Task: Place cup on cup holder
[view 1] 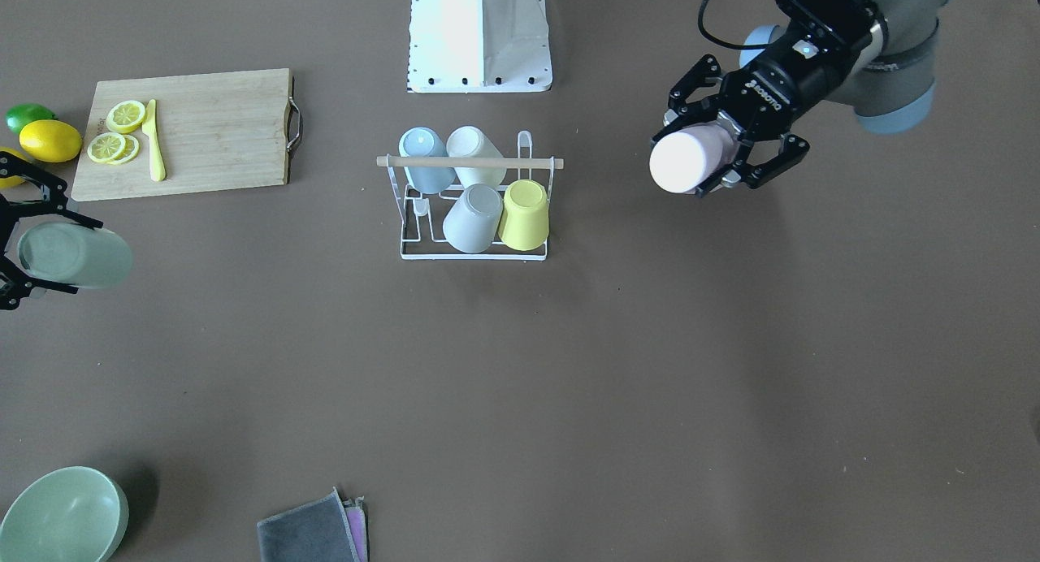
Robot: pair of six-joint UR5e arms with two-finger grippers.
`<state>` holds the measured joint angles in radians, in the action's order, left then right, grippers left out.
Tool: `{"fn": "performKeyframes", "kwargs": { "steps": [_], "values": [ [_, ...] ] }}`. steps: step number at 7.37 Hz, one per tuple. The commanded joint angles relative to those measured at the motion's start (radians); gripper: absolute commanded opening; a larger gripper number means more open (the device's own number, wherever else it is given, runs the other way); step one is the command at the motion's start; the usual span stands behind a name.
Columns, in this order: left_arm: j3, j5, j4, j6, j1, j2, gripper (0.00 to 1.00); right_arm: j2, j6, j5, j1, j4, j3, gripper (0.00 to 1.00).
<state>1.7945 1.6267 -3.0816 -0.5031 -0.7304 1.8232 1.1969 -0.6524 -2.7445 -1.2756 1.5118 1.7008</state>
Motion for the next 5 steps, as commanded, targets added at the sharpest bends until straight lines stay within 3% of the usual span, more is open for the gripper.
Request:
{"fn": "performKeyframes", "kwargs": {
  "steps": [1,3,5],
  "values": [
    [0.029,-0.288,-0.116,0.052,0.205,-0.039,0.00,-0.008,0.208,-0.003,0.007,-0.332,0.049,0.00],
    [0.049,-0.544,-0.250,0.197,0.410,-0.059,0.00,0.007,0.412,0.029,0.007,-0.593,0.051,0.00],
    [0.072,-0.660,-0.273,0.357,0.521,-0.058,0.00,-0.006,0.546,0.145,0.077,-0.714,0.051,0.00]
  ]
}}
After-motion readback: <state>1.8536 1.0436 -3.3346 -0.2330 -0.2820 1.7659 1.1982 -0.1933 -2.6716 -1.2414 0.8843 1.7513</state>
